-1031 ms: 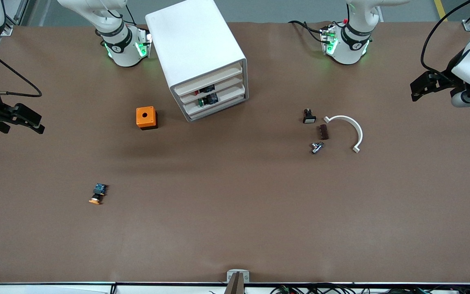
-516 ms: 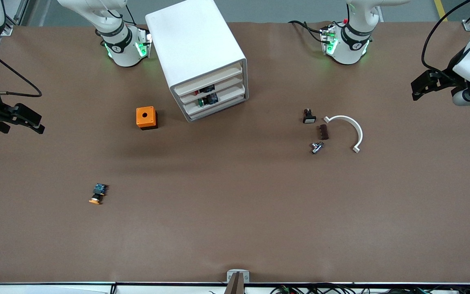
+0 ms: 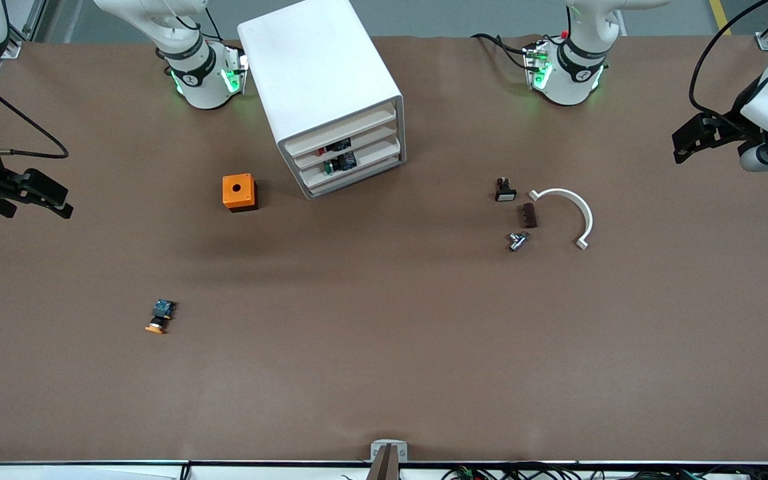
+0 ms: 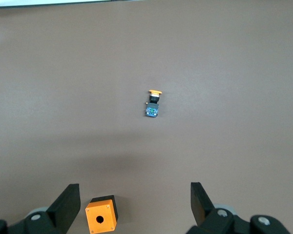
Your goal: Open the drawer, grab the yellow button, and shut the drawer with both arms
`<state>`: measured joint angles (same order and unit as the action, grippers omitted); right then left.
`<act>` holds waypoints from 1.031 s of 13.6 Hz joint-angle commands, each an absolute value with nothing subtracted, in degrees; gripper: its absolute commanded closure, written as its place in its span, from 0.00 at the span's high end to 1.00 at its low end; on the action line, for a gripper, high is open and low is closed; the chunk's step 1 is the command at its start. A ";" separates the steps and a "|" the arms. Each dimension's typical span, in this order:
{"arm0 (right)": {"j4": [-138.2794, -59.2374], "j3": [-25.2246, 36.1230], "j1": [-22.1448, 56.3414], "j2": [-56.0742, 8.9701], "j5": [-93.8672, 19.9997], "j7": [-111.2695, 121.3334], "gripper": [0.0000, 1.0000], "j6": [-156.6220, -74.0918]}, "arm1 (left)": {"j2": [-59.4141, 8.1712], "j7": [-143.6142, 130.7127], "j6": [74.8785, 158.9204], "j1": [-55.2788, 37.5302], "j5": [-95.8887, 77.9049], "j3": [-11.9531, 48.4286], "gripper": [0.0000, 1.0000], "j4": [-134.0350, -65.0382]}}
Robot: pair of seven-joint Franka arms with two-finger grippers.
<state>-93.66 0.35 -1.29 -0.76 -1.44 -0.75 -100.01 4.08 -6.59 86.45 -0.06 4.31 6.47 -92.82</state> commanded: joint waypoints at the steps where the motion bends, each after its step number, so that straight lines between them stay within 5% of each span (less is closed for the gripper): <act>1: -93.96 0.62 -0.79 0.18 -0.53 -1.85 1.00 -99.76 | 4.75 -5.27 85.61 0.97 4.75 7.21 0.99 -92.81; 14: -93.96 0.62 -0.79 0.18 -0.53 -1.85 1.00 -99.76 | 4.48 -6.50 84.38 0.35 1.51 7.47 0.99 -93.25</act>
<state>-93.66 0.35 -1.29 -0.76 -1.44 -0.75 -100.01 4.07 -6.60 85.21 -0.04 3.66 6.81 -93.00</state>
